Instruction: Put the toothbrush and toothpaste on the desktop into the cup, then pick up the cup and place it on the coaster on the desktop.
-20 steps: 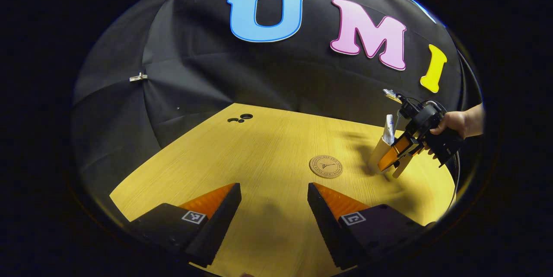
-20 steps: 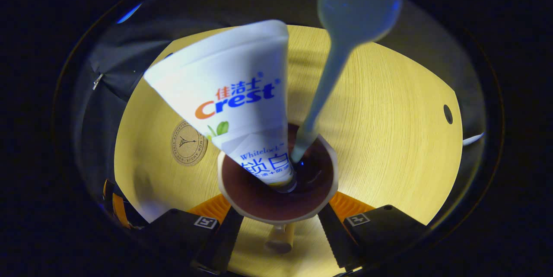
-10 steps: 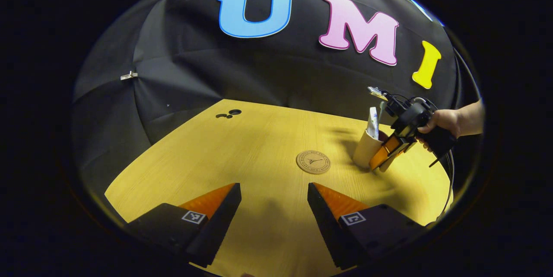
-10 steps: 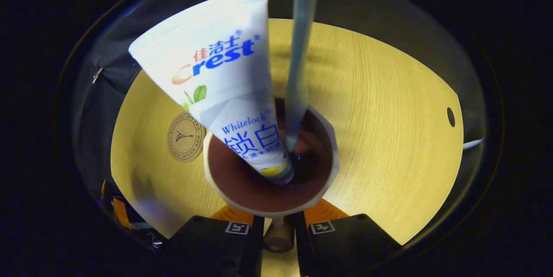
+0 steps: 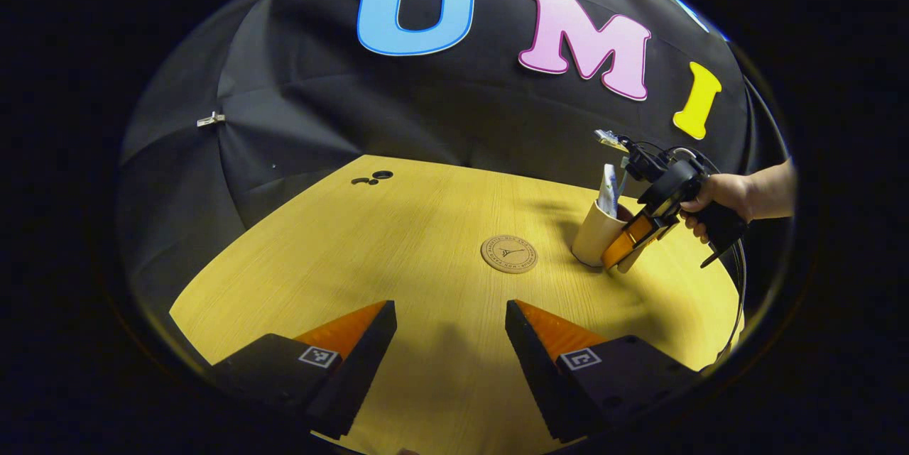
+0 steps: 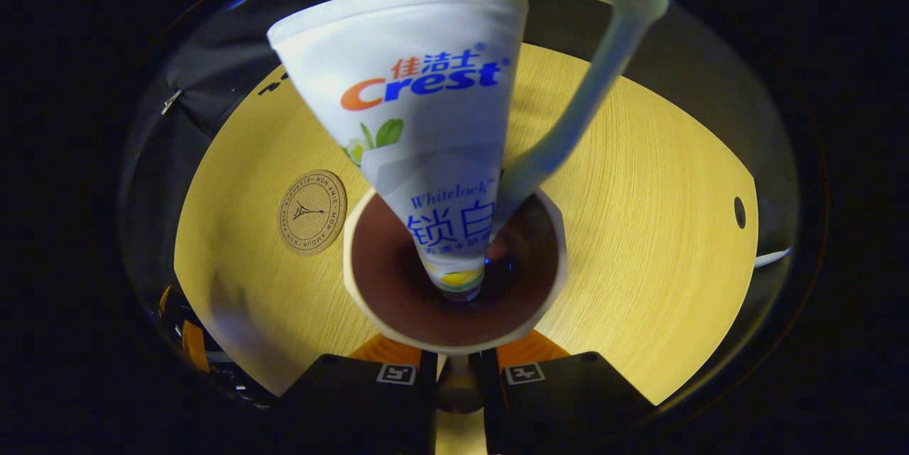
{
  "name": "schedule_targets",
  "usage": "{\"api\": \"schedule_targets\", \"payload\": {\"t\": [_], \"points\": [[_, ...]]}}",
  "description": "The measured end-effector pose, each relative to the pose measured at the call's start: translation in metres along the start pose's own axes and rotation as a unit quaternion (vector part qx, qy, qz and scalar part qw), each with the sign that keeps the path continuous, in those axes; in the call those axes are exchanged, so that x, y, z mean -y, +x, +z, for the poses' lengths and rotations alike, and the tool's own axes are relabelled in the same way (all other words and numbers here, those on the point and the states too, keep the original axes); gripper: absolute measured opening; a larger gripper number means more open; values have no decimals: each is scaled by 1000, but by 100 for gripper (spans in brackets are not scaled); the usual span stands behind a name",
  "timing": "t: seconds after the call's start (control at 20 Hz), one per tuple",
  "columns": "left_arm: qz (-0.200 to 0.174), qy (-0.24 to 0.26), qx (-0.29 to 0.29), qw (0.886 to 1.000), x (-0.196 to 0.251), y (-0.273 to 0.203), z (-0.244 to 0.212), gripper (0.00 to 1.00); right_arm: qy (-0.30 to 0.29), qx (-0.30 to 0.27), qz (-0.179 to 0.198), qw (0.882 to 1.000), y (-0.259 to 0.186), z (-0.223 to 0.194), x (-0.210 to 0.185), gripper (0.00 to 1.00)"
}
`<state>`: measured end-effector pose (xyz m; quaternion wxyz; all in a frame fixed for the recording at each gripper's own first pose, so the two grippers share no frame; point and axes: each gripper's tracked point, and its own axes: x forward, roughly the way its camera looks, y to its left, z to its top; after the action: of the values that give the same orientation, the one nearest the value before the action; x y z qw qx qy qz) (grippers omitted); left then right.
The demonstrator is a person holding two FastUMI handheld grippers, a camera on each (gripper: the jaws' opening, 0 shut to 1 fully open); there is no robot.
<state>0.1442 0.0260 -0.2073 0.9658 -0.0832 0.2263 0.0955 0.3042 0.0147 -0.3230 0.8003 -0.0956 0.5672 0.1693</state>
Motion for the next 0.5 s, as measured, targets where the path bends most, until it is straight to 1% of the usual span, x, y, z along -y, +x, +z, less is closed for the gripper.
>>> {"api": "schedule_targets", "payload": {"t": [0.15,0.5], "points": [[-1,-1,-2,1000,-1,-4,-5,98,-5,19,-3,1000,-7,8,-5,30],[-1,-3,1,1000,-4,-12,-7,98,-23,25,8,999,-19,20,-36,30]]}}
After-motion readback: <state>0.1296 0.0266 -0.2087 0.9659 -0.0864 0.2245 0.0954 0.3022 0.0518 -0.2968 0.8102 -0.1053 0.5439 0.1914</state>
